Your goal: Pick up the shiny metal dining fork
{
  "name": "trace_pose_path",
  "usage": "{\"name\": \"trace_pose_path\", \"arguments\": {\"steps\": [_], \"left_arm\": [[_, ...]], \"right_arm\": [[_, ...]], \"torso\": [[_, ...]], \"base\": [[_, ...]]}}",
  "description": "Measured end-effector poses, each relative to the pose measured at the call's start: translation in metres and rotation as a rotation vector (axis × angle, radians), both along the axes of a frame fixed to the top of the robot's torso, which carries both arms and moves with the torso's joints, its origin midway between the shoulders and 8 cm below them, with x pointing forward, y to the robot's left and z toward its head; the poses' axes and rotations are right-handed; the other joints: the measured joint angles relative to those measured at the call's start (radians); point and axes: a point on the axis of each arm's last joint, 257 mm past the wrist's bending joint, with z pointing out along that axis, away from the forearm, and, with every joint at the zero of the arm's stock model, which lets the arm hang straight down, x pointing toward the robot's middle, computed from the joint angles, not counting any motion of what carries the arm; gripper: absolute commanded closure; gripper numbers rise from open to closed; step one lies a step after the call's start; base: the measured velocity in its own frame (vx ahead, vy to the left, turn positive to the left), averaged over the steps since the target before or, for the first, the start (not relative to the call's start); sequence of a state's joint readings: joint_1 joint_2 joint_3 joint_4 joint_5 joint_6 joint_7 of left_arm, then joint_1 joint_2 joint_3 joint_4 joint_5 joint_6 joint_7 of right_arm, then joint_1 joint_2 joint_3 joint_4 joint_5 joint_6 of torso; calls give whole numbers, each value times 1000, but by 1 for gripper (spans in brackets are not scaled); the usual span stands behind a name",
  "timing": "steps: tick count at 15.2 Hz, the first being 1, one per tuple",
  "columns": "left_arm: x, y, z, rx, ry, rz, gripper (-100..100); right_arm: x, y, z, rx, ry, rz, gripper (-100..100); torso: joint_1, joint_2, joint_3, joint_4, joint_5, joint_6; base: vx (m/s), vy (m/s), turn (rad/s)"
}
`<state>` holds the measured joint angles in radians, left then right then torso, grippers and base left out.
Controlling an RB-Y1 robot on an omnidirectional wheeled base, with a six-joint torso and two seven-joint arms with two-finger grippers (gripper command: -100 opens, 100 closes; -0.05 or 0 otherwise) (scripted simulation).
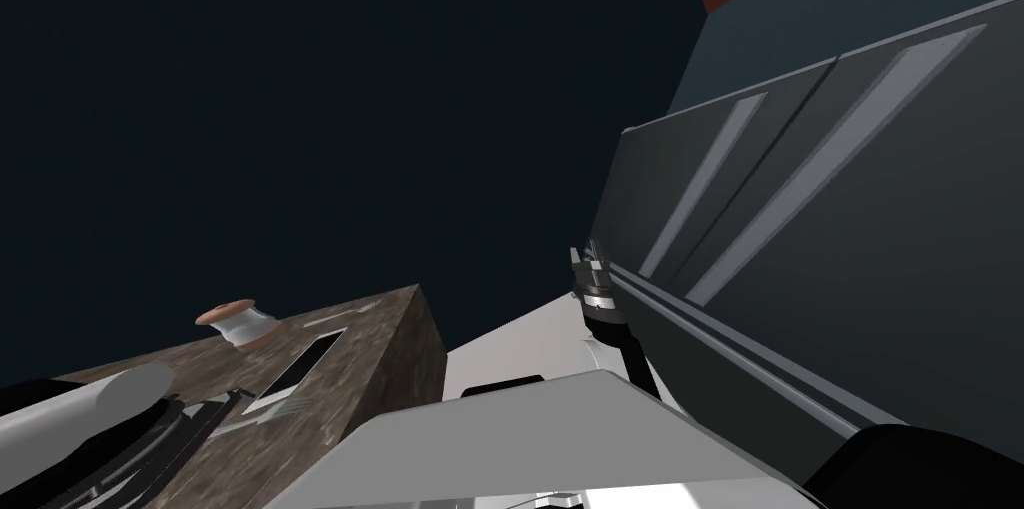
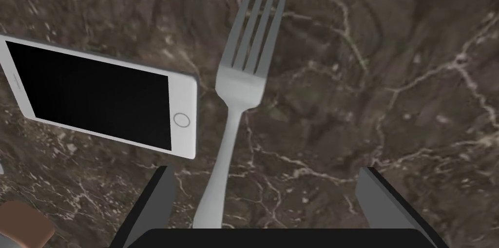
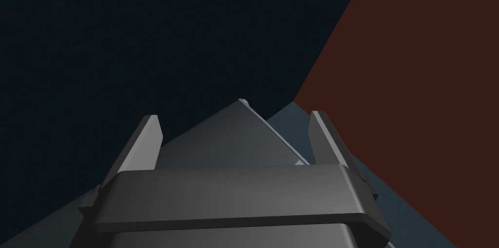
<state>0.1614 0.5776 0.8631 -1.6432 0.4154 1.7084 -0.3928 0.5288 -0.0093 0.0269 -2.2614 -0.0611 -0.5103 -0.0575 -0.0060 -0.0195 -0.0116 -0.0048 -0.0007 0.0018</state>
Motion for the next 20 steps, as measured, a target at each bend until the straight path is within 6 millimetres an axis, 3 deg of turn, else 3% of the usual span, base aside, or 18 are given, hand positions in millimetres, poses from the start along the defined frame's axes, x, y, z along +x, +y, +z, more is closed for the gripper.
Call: {"name": "trace_pose_path", "arguments": {"steps": [4,12,13,20], "left_arm": [[-32,12,-5,24,78,63,-100],[-36,26,-26,17,63,79,-100],[-36,27,-26,19,61,79,100],[-34,16,-11,24,76,69,100]], "right_arm": [[0,0,0,0,0,0,0],[0,0,0,0,0,0,0],[0,0,0,0,0,0,0],[0,0,0,0,0,0,0]], "torso": [[0,4,2,1,0,0],[9,21,12,5,2,0],[8,20,12,5,2,0],[7,16,9,4,1,-1]], "base": [[149,-97,29],[-31,-4,-20],[4,3,20],[31,2,18]]}}
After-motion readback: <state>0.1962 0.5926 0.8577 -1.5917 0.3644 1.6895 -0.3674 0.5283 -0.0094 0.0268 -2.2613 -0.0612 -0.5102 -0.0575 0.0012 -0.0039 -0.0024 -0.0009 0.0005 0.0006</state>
